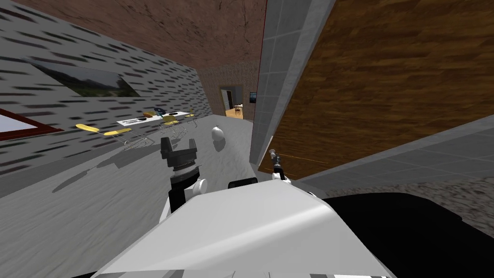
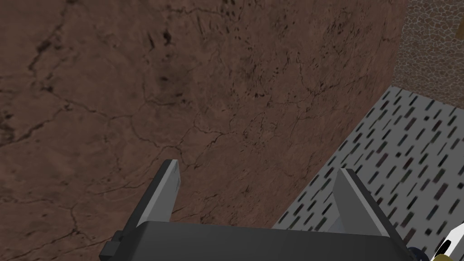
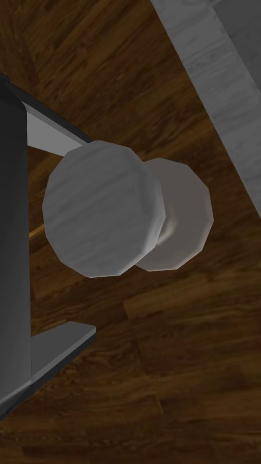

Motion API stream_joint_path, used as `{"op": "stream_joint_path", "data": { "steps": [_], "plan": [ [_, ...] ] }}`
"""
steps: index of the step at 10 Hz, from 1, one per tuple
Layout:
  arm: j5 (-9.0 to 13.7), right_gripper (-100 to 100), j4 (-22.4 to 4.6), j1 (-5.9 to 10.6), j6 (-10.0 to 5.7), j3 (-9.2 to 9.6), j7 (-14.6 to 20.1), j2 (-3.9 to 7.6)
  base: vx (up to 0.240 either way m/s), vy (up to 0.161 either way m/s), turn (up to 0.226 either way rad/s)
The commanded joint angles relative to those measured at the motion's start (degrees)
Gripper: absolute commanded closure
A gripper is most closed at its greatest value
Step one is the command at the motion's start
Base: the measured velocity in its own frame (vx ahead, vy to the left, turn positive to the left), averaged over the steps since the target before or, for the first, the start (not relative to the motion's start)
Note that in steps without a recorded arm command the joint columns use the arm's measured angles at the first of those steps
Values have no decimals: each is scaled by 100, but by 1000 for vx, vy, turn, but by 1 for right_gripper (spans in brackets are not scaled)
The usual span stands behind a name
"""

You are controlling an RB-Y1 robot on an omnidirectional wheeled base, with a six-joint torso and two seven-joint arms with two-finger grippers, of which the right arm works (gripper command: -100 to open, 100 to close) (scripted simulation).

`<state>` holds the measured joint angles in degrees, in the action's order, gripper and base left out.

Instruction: Pull the door open

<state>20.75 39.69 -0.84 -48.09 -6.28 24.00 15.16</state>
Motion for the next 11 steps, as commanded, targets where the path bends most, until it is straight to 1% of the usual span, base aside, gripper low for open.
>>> {"op": "stream_joint_path", "data": {
  "steps": [1,3,4,6,7,9,10,11],
  "plan": [
    [114,-100,33,3,-3,53,272,-58,-82,21,35],
    [288,-100,90,7,1,120,585,-114,-85,-4,52],
    [288,-100,90,7,1,120,658,-114,-57,-17,15],
    [486,-100,155,12,6,195,1021,-177,-63,-9,50],
    [486,-100,155,12,6,195,1090,-177,-58,1,19],
    [702,-100,226,17,11,278,1456,-246,-65,-2,50],
    [702,-100,226,17,11,278,1547,-246,-67,-14,21],
    [813,-100,262,19,13,320,1754,-282,-72,-9,35]
  ]
}}
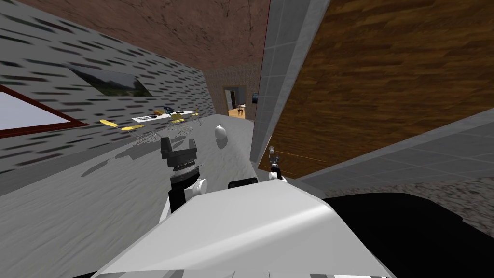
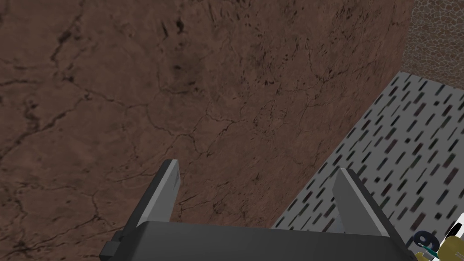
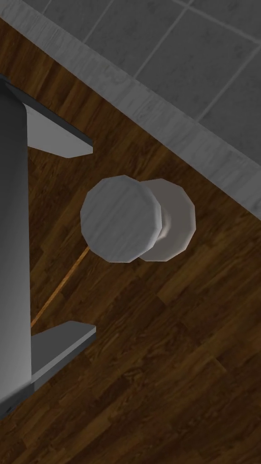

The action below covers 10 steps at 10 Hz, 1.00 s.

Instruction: Pull the door open

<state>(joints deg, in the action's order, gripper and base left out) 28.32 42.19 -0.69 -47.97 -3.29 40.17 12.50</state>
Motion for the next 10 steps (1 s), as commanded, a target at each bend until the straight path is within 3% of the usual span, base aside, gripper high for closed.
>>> {"op": "stream_joint_path", "data": {
  "steps": [1,3,6,10],
  "plan": [
    [57,-100,13,4,1,22,161,-15,-48,-8,22],
    [282,-100,87,10,6,108,543,-88,-64,-10,56],
    [395,-100,124,12,9,151,859,-123,-55,-4,27],
    [715,-100,229,20,17,273,1534,-226,-60,-8,40]
  ]
}}
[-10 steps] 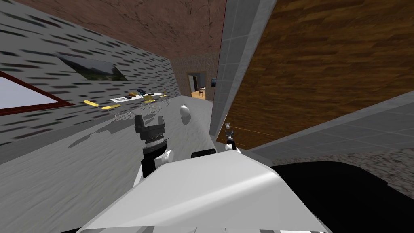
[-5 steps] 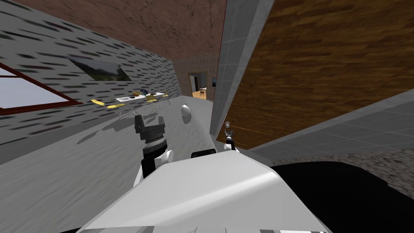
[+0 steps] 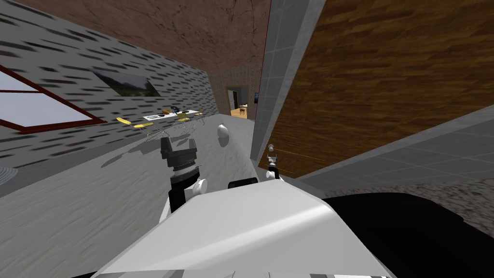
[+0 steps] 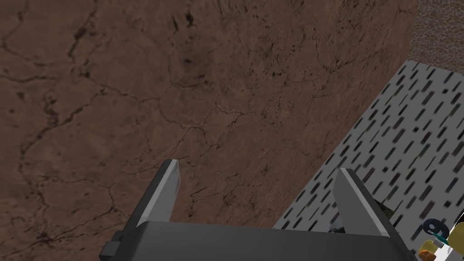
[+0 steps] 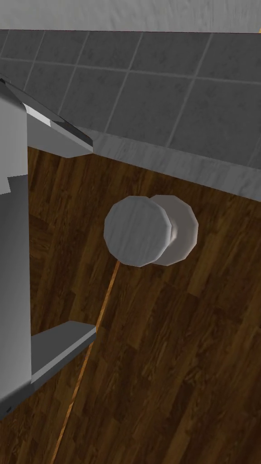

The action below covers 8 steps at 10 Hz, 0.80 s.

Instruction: Pull the door open

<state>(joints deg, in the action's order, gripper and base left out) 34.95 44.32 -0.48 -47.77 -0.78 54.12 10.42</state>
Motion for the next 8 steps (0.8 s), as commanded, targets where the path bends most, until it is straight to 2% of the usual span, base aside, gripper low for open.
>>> {"op": "stream_joint_path", "data": {
  "steps": [1,2,5,8],
  "plan": [
    [150,-100,47,1,-1,59,286,-49,-90,-1,50],
    [150,-100,47,1,-1,59,359,-49,-68,-2,21],
    [407,-100,131,7,5,157,881,-131,-72,-8,46],
    [533,-100,172,10,8,205,1216,-171,-53,-6,20]
  ]
}}
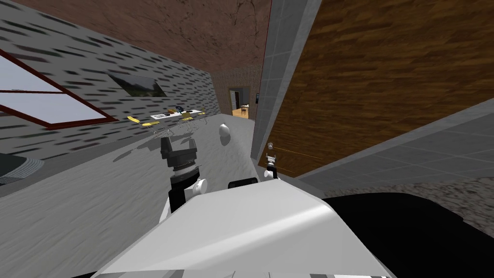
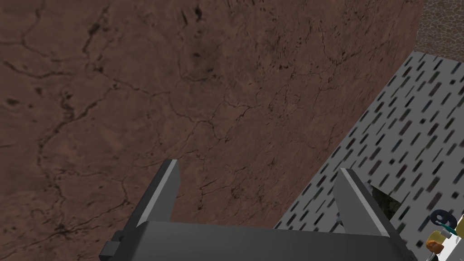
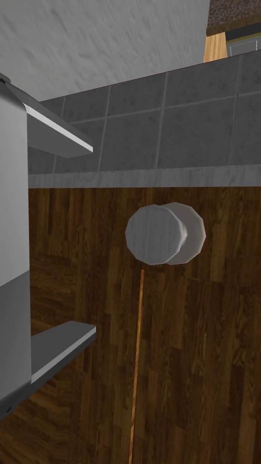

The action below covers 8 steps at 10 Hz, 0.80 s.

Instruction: Pull the door open

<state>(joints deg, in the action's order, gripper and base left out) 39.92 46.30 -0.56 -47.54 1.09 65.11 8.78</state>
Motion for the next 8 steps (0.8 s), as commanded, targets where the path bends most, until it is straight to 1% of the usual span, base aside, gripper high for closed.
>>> {"op": "stream_joint_path", "data": {
  "steps": [1,2,3,4,5,6,7,8],
  "plan": [
    [80,-100,-11,19,-14,36,219,-22,-54,-7,30],
    [116,-100,1,20,-13,50,303,-33,-49,-8,19],
    [89,-100,-19,23,-20,42,239,-26,-21,-3,3],
    [109,-100,-90,-39,-48,32,476,155,147,0,74],
    [114,-100,-112,-57,-56,28,539,210,235,-20,67],
    [124,-100,-161,-98,-74,20,682,331,219,-23,62],
    [129,-100,-186,-120,-84,16,758,395,163,-13,45],
    [140,-100,-239,-164,-104,8,910,525,138,1,68]
  ]
}}
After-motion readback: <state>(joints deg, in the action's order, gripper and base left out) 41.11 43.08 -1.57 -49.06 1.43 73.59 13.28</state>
